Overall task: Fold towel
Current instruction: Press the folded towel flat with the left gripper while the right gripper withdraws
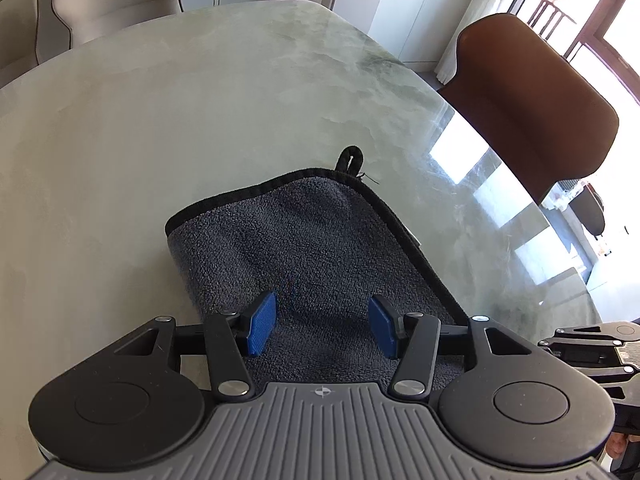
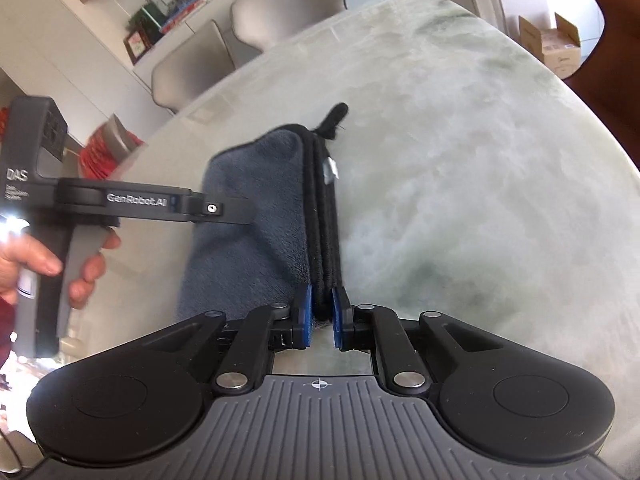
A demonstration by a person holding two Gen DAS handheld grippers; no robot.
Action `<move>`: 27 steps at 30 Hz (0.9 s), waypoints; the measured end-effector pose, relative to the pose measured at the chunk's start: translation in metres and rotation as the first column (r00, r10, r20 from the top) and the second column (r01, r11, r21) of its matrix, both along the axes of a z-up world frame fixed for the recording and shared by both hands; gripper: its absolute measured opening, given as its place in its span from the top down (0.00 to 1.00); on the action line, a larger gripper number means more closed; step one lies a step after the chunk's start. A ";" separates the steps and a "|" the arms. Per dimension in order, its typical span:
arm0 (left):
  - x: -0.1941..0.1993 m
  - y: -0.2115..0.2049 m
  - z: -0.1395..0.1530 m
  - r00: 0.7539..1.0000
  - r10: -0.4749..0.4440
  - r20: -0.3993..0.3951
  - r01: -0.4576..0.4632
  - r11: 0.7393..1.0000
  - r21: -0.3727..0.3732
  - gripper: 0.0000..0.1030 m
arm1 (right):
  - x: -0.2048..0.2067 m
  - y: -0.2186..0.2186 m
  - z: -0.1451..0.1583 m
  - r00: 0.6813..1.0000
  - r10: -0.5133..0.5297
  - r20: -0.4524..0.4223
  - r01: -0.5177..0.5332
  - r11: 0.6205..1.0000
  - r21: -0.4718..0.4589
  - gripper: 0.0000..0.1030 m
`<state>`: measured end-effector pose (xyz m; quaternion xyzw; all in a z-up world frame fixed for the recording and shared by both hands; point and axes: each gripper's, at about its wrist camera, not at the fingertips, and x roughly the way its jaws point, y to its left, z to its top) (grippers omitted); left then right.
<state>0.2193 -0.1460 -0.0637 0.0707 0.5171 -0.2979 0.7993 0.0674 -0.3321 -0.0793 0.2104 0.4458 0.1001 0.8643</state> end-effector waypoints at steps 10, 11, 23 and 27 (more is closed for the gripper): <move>0.027 -0.001 0.013 0.998 0.028 0.051 -0.026 0.999 -0.024 0.47 | 0.028 0.026 0.023 0.985 0.112 0.133 -0.105 0.993 -0.055 0.75; 0.031 -0.001 0.010 0.998 0.035 0.046 -0.034 0.999 -0.021 0.47 | 0.031 0.030 0.020 0.983 0.127 0.131 -0.120 0.991 -0.060 0.75; 0.047 0.002 0.005 0.997 0.025 0.076 -0.020 0.997 -0.069 0.47 | 0.047 0.042 0.011 0.978 0.183 0.098 -0.168 0.975 -0.142 0.76; 0.057 -0.002 -0.001 0.998 0.025 0.063 -0.023 0.999 -0.033 0.47 | 0.062 0.048 0.014 0.973 0.192 0.130 -0.168 0.970 -0.174 0.75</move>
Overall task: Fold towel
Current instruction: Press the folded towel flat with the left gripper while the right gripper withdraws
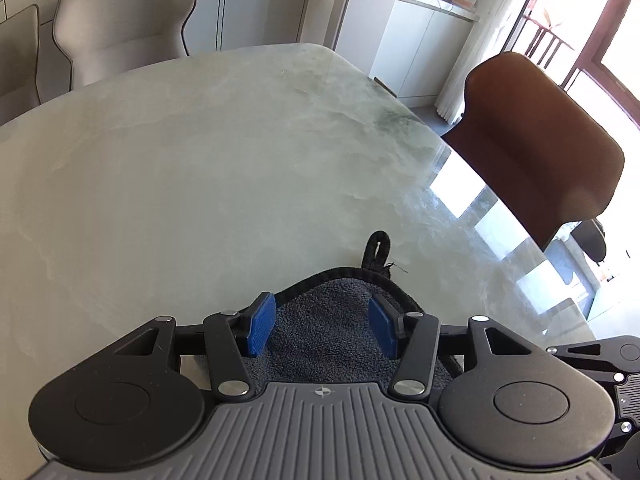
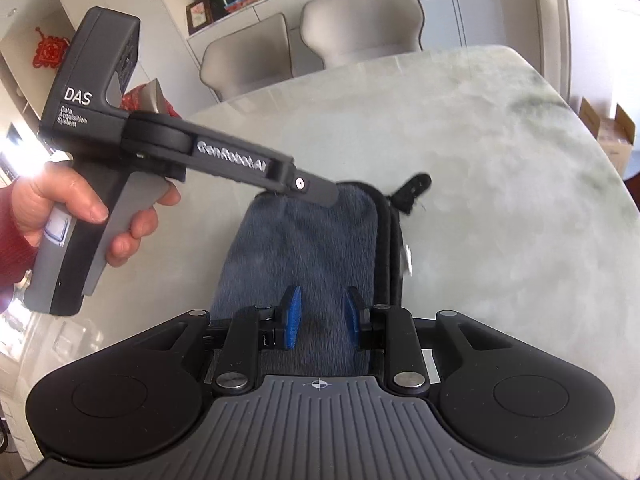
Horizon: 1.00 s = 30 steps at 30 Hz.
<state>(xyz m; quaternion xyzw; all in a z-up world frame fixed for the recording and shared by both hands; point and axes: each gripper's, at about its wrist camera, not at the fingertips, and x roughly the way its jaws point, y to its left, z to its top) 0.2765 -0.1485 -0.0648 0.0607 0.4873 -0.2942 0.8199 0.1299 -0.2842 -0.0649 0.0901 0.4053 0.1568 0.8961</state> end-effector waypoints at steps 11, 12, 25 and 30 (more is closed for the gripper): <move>-0.024 0.021 0.017 0.999 0.054 0.003 -0.053 0.993 -0.105 0.47 | -0.004 0.006 0.004 0.999 0.039 -0.015 -0.039 0.997 -0.063 0.72; -0.034 0.026 0.022 0.998 0.060 -0.004 -0.060 0.990 -0.130 0.47 | -0.013 0.007 0.007 0.999 0.049 -0.012 -0.050 0.997 -0.066 0.72; -0.129 0.045 -0.006 0.984 0.081 -0.159 -0.104 0.984 -0.143 0.47 | -0.055 0.024 -0.005 0.993 0.085 -0.082 -0.097 0.984 -0.148 0.71; -0.132 0.042 -0.002 0.986 0.091 -0.140 -0.110 0.985 -0.131 0.47 | -0.055 0.026 -0.003 0.993 0.085 -0.083 -0.097 0.982 -0.161 0.70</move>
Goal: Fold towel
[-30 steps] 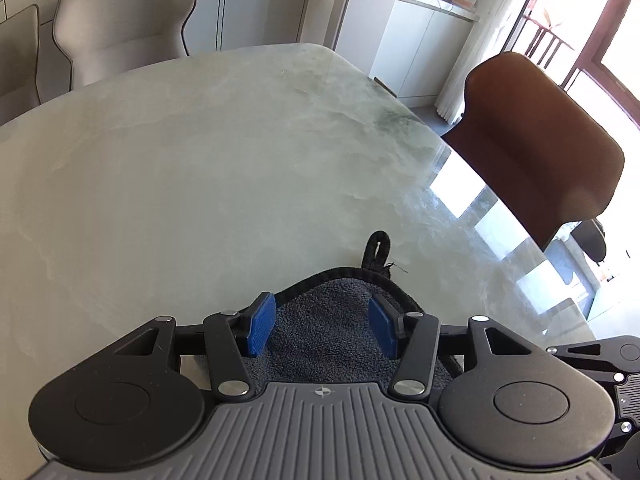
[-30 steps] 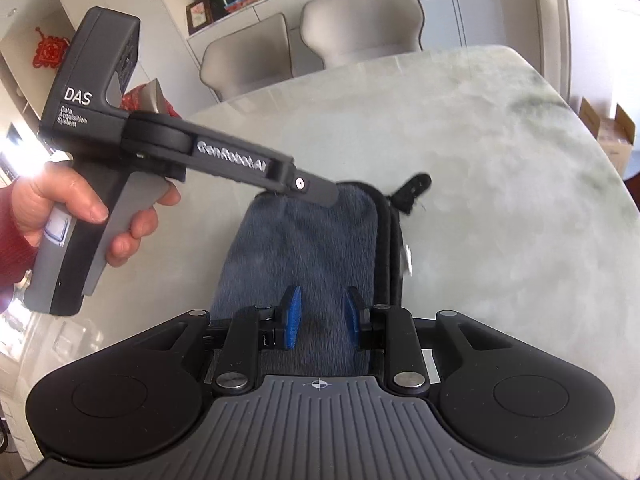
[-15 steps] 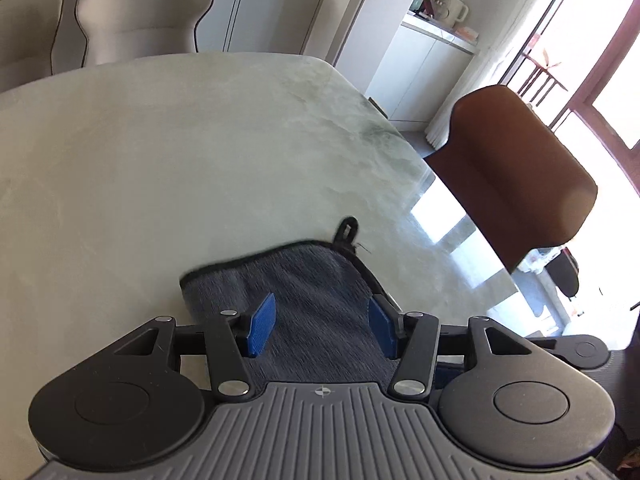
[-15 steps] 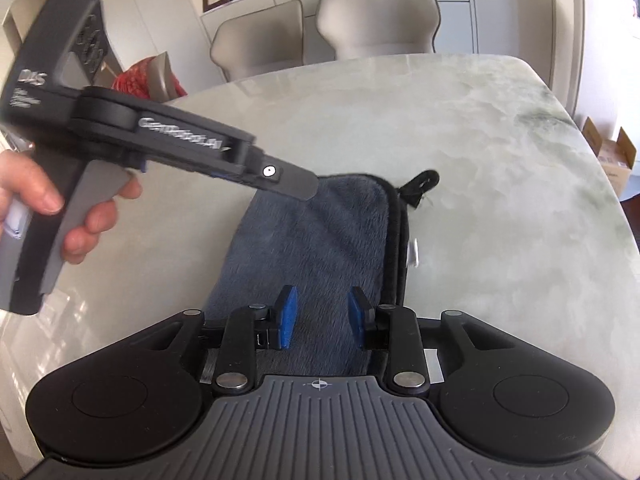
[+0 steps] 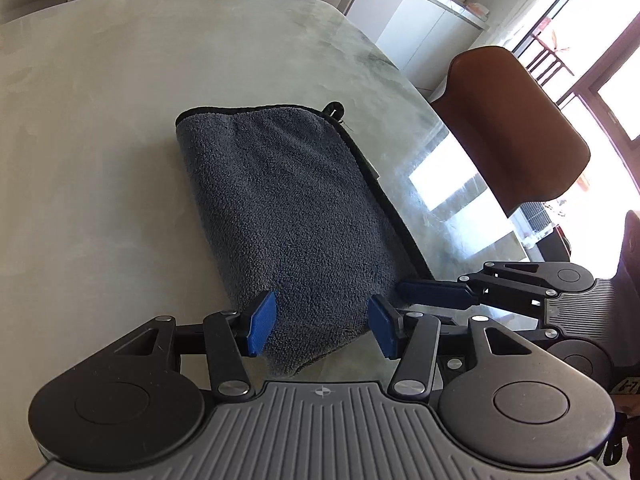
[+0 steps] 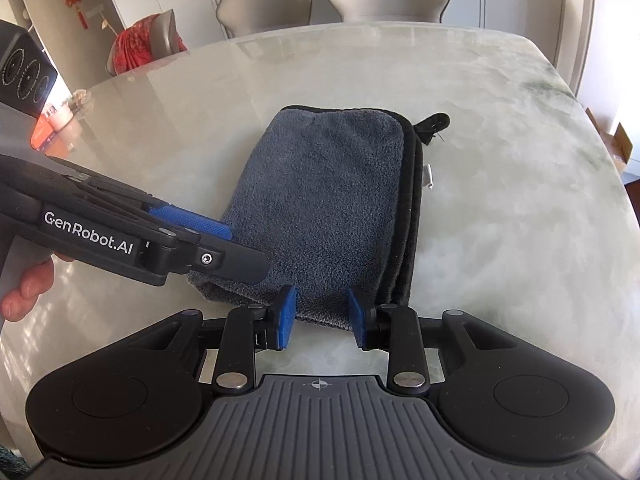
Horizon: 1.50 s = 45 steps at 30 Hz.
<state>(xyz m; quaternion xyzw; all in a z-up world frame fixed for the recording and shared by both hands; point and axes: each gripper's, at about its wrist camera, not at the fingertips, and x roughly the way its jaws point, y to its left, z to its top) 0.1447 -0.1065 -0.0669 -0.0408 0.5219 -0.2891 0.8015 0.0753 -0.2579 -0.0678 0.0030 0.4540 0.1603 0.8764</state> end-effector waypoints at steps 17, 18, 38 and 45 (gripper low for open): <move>-0.082 0.038 0.047 0.963 0.225 0.146 -0.230 0.973 0.020 0.19 | -0.059 -0.009 0.054 0.979 -0.186 0.081 0.190 0.981 -0.045 0.01; -0.085 0.040 0.047 0.962 0.231 0.144 -0.237 0.971 0.025 0.19 | -0.061 -0.007 0.056 0.978 -0.191 0.081 0.196 0.979 -0.062 0.01; -0.144 0.035 0.067 0.930 0.253 0.267 -0.284 0.955 0.084 0.12 | -0.098 -0.006 0.066 0.911 -0.393 0.123 0.408 0.904 -0.127 0.01; -0.149 0.035 0.062 0.931 0.268 0.246 -0.302 0.947 0.110 0.11 | -0.106 -0.009 0.064 0.888 -0.437 0.145 0.457 0.873 -0.169 0.01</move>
